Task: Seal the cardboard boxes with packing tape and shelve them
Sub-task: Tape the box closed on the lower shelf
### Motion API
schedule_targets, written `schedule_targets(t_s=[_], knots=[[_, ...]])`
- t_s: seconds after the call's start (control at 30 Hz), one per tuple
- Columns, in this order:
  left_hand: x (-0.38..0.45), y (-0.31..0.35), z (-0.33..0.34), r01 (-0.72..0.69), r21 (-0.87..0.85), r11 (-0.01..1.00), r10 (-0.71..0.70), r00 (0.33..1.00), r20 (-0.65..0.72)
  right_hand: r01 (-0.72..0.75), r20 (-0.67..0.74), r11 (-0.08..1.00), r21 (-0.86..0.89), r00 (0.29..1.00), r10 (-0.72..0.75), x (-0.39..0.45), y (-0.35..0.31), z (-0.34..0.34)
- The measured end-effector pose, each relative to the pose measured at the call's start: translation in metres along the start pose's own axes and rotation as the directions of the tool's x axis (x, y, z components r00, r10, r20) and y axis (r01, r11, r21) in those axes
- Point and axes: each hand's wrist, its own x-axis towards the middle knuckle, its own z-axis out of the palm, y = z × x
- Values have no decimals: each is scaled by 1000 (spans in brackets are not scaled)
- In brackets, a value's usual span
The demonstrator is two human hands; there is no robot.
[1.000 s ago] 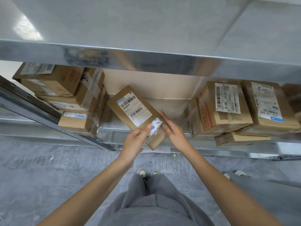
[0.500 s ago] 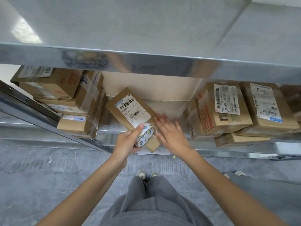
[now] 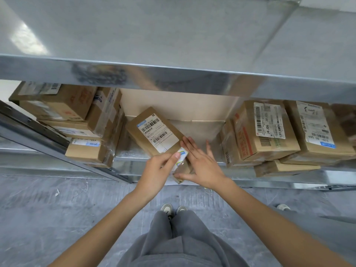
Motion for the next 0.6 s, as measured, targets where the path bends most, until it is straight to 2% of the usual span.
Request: schedule_targets(t_s=[0.03,0.1,0.27,0.43,0.6], knots=[[0,0,0,21,-33,999,-19,997,77,-5,22,1000,-12,1000,5,0,-1,-1],[-4,2,2,24,-23,999,-21,992,128,-10,54,1000,-28,998,11,0,-2,-4],[-10,2,-5,27,14,1000,-27,1000,-16,-22,85,997,-73,996,28,0,-5,-7],[-20,-4,-20,115,335,935,-108,993,-38,-31,92,997,-67,995,37,0,-6,-8],[-22,-17,-28,144,475,868,-137,989,-49,-35,99,997,-63,994,41,0,-7,-8]])
